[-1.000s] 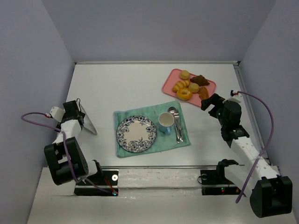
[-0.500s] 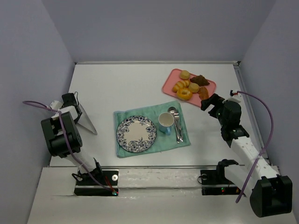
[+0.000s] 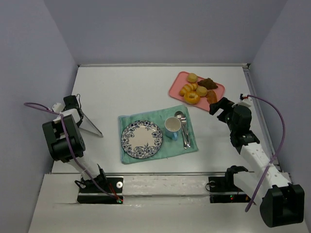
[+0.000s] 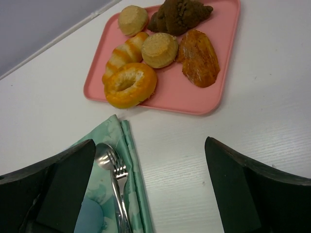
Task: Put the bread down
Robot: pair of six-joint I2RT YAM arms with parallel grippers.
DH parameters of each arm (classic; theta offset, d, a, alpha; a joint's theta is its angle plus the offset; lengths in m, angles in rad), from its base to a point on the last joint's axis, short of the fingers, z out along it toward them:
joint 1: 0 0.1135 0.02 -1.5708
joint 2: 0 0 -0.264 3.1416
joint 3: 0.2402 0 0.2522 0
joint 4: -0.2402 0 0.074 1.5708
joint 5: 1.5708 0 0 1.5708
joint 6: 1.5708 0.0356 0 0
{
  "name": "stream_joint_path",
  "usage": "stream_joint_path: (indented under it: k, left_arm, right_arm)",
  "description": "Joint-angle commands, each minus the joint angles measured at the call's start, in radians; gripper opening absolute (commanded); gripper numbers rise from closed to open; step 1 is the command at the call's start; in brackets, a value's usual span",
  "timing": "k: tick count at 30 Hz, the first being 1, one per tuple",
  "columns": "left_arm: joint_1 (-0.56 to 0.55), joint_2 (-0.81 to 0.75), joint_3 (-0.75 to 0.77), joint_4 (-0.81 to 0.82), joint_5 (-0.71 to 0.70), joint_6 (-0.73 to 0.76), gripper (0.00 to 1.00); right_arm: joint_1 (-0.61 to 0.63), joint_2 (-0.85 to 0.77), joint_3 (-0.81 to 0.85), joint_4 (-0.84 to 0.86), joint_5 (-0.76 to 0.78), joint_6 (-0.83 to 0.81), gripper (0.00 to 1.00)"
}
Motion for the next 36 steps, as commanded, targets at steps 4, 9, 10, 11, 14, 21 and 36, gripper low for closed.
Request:
stream_joint_path:
  k: [4,9,10,11,14,21,36]
  left_arm:
    - [-0.003,-0.239,-0.026,-0.017,0.059,0.065,0.05]
    - [-0.048,-0.493,-0.176,0.242,0.373,0.087,0.05]
    - [-0.061,-0.533,-0.203,0.298,0.438,0.087,0.05]
    - [-0.075,-0.609,-0.224,0.404,0.558,0.087,0.05]
    - [-0.185,-0.737,-0.250,0.518,0.633,0.111,0.06]
    - [-0.446,-0.956,-0.353,0.914,0.892,0.111,0.06]
    - [-0.640,-0.947,-0.451,1.385,0.900,-0.114,0.06]
  right_arm:
    - [0.002,-0.035,0.027,0.025,-0.013,-0.022,1.00]
    - [0.002,-0.056,0.020,0.045,-0.097,-0.057,0.99]
    - [0.002,-0.060,0.018,0.055,-0.108,-0.069,0.99]
    - [0.002,-0.060,0.018,0.072,-0.153,-0.087,0.99]
    - [0.002,-0.061,0.018,0.109,-0.298,-0.117,0.97]
    - [0.132,-0.037,0.027,0.243,-0.602,-0.204,0.97]
    - [0.669,0.408,0.199,0.779,-0.869,-0.414,1.00]
